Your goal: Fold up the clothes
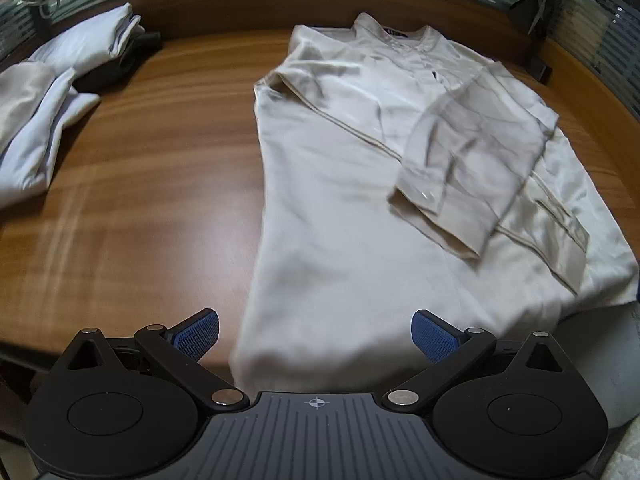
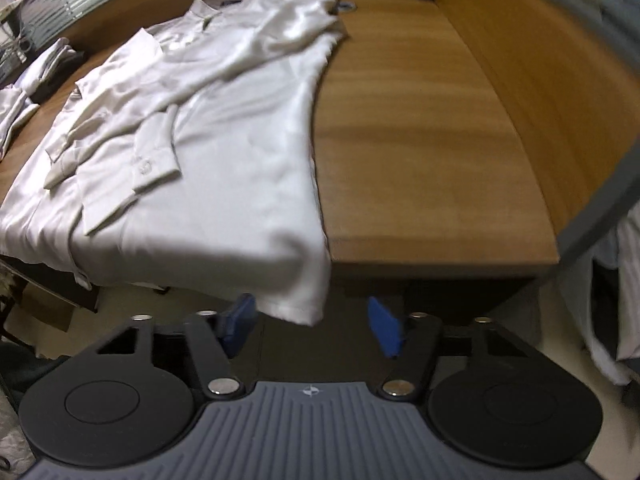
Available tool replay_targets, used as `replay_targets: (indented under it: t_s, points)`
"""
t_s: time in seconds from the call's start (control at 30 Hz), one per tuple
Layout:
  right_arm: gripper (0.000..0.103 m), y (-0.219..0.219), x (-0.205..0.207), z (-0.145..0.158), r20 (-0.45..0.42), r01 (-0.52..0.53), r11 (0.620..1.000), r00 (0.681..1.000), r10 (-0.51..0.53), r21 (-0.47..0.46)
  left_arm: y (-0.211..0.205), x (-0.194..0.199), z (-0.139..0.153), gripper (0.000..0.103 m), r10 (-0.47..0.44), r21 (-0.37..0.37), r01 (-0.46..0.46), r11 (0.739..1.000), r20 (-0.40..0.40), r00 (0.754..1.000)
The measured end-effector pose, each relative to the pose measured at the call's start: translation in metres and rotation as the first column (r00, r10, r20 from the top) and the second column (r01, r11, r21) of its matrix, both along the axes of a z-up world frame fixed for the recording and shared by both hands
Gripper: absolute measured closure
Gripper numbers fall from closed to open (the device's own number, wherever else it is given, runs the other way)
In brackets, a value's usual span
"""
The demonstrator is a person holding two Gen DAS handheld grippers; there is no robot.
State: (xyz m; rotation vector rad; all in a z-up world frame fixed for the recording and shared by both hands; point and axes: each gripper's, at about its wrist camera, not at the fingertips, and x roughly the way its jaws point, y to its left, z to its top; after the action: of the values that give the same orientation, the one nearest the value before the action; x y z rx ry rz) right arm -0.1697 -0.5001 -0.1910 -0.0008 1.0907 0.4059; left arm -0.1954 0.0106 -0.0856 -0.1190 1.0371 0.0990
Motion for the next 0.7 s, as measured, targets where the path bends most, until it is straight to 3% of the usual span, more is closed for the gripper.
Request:
replay_targets:
  t_s: [0.2, 0.27, 0.3, 0.57, 0.7]
  points:
    - [0.053, -0.001, 0.013, -0.018, -0.044, -0.026, 0.997, 0.999, 0.029, 0.068, -0.003, -0.017, 0.0, 0.001, 0.008, 0.022, -0.007, 1.0, -0.016, 1.0]
    - [0.077, 0.002, 0.017, -0.018, -0.061, -0.028, 0.997, 0.998, 0.033, 0.072, 0.004, -0.019, -0.003, 0.001, 0.029, 0.017, -0.028, 0.999, -0.022, 0.999]
    - [0.098, 0.003, 0.019, -0.017, -0.071, -0.025, 0.997, 0.997, 0.03, 0.072, 0.009, -0.02, -0.006, 0.001, 0.039, 0.012, -0.039, 0.999, -0.029, 0.999]
    - [0.097, 0.015, 0.016, 0.008, -0.087, -0.016, 0.999, 0.996, 0.021, 0.052, 0.036, -0.017, -0.045, 0.003, 0.071, -0.02, -0.073, 0.997, -0.087, 0.994]
    - [0.097, 0.026, 0.018, 0.022, -0.084, -0.026, 0.999, 0.996, 0.029, 0.034, 0.038, -0.012, -0.06, 0.015, 0.034, -0.037, -0.039, 0.999, -0.108, 0.994]
